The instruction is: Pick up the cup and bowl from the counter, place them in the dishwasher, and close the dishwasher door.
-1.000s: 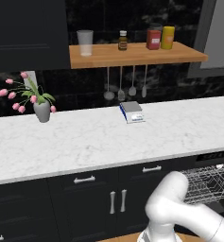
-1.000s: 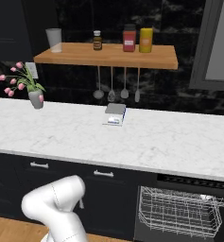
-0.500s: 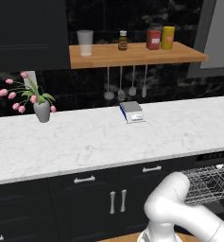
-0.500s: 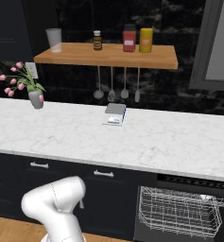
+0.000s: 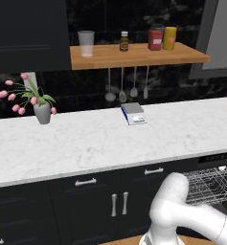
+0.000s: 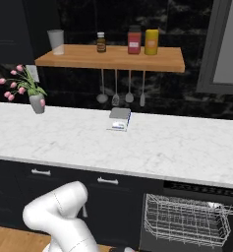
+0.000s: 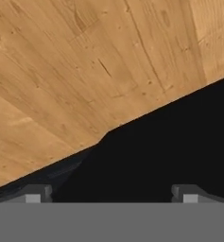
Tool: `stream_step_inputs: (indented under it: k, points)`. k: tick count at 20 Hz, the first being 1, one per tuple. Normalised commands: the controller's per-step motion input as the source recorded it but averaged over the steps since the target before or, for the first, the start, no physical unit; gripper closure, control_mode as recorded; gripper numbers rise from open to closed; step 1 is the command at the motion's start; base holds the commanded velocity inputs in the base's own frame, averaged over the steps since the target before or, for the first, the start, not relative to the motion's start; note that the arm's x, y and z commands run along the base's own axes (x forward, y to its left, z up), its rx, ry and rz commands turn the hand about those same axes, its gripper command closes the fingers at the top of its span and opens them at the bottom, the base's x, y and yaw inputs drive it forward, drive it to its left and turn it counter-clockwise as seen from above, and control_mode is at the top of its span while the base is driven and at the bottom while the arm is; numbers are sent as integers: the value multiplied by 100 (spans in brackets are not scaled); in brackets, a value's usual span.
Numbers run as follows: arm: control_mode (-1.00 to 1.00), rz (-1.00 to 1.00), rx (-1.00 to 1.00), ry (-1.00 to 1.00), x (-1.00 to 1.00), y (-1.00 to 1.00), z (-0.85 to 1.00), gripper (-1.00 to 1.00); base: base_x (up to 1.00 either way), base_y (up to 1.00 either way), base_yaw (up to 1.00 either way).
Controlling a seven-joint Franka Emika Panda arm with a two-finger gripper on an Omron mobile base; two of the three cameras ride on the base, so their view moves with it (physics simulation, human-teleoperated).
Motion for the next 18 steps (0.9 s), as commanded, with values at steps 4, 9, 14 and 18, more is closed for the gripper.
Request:
stream_step_inputs:
  k: [4,9,14,18]
  points:
    - [-100,18,6,-41,100,1,-23,-100,0,0,0]
    - [-100,18,11,-43,100,9,-8,-100,0,0,0]
    - [-100,16,17,-52,100,15,0,-100,0,0,0]
    - [-100,15,19,-55,100,10,0,-100,0,0,0]
